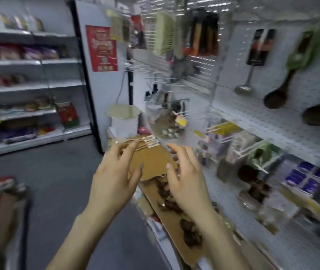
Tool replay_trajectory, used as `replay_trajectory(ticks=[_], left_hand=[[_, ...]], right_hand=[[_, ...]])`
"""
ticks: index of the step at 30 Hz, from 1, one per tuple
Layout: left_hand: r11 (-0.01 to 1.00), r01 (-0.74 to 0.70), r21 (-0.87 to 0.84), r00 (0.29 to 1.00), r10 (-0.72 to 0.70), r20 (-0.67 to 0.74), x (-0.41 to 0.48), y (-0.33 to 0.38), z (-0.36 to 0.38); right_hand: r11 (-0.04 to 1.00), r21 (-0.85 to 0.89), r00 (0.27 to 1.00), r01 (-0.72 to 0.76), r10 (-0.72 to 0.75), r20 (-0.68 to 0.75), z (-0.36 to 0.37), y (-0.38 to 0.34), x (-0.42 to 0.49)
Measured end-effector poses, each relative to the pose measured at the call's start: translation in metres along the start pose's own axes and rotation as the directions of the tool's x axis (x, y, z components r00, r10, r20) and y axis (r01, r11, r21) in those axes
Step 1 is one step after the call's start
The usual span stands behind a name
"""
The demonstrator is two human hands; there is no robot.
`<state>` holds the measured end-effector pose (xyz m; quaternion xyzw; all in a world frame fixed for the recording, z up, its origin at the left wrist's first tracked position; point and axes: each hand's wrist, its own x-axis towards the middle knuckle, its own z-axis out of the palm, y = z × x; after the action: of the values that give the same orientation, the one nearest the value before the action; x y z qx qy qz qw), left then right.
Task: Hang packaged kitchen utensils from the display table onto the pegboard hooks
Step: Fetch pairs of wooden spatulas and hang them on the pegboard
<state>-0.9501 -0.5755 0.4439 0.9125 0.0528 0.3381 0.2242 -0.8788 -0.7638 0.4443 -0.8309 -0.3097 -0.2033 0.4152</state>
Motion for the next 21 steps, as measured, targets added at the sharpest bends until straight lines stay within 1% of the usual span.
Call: replay_trajectory(ticks=[4, 7, 9, 13, 19, 21], left_hand=[[0.972, 0.056, 0.228, 0.998, -0.056, -0.006, 0.016, -0.084, -0.04], [0.934, 0.086, 0.348, 0.995, -0.096, 0.013, 0.026, -0.141, -0.061], [0.909, 0.117, 0.4, 0.991, -0.134, 0.016, 0.033, -0.176, -0.071], [0.863, 0.185, 0.47, 0.977, -0.213, 0.006, 0.049, -0.24, -0.078], [0.789, 0.228, 0.571, 0.953, -0.3, 0.035, 0.097, -0.348, -0.067], [0.762, 0.239, 0.602, 0.944, -0.327, 0.038, 0.121, -0.384, -0.063]], right_hand=[[0.996, -0.06, 0.995, 0.069, -0.065, 0.075, 0.093, -0.038, 0.037], [0.989, -0.076, 0.985, 0.126, -0.115, 0.131, 0.153, -0.061, 0.063], [0.985, -0.09, 0.975, 0.146, -0.129, 0.18, 0.189, -0.07, 0.081], [0.957, -0.191, 0.951, 0.216, -0.162, 0.265, 0.259, -0.081, 0.116], [0.942, -0.197, 0.929, 0.273, -0.204, 0.308, 0.377, -0.073, 0.182], [0.945, -0.171, 0.925, 0.278, -0.216, 0.312, 0.416, -0.068, 0.21]])
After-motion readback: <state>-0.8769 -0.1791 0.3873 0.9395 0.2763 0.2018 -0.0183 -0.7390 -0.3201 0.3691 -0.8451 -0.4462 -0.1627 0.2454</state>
